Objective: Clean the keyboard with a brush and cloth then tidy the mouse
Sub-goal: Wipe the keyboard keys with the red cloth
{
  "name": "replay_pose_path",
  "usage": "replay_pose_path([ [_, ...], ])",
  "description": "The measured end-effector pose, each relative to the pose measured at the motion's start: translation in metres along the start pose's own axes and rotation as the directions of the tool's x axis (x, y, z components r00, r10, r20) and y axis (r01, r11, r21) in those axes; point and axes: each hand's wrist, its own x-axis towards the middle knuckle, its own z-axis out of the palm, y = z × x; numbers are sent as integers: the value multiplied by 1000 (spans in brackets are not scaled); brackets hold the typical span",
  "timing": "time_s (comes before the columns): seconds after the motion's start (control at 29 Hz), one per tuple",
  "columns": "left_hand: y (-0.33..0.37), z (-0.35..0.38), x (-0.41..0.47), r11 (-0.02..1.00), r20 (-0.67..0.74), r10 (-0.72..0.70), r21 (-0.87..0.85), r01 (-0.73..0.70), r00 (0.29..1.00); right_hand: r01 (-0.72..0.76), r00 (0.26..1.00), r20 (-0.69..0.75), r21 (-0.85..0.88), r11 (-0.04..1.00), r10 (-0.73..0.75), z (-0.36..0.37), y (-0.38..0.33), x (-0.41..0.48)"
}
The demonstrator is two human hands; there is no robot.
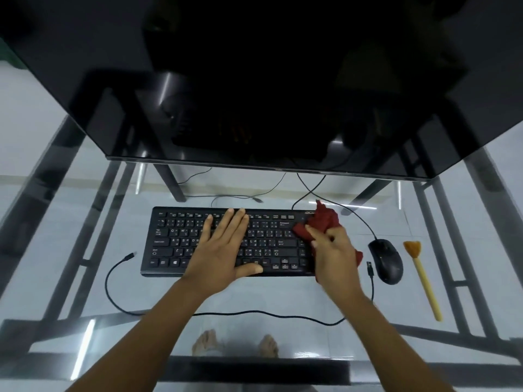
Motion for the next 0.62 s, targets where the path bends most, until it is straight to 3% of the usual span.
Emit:
replay_pose_path([
  [0.07, 0, 1, 0, 1000, 5, -3, 4, 3, 1000, 100, 991, 103, -102, 990, -89, 24, -22, -23],
  [0.14, -1, 0, 0, 1000, 9, 7, 4, -7, 1000, 365, 900, 302, -127, 922, -315, 33, -35, -41],
  [0.21, -3, -1, -1, 1000, 23, 9, 13, -9, 1000, 492, 833, 361, -137, 860, -419, 20, -27, -35],
  [0.24, -3, -1, 0, 1000, 26, 5, 19, -6, 1000, 479, 853, 342, -212, 852, -394, 12, -12, -28],
  [0.34, -2, -1, -1, 1000, 14, -5, 16, 5, 1000, 258, 966, 76, -194, 946, -248, -10, 10, -19],
  [0.41, -2, 0, -1, 1000, 7, -12, -1, 12, 1000, 146, 987, -35, -198, 969, -156, -8, -6, -27],
  [0.48, -3, 1, 0, 1000, 5, -13, -15, 13, 1000, 134, 989, 81, -140, 981, -123, 7, -28, -40],
  [0.55, -3, 1, 0, 1000, 9, -10, -9, 10, 1000, 264, 936, 261, -84, 961, -235, 17, -35, -48],
  [0.62, -3, 1, 1, 1000, 12, -10, -10, 10, 1000, 362, 906, 286, -147, 920, -311, 10, -25, -45],
])
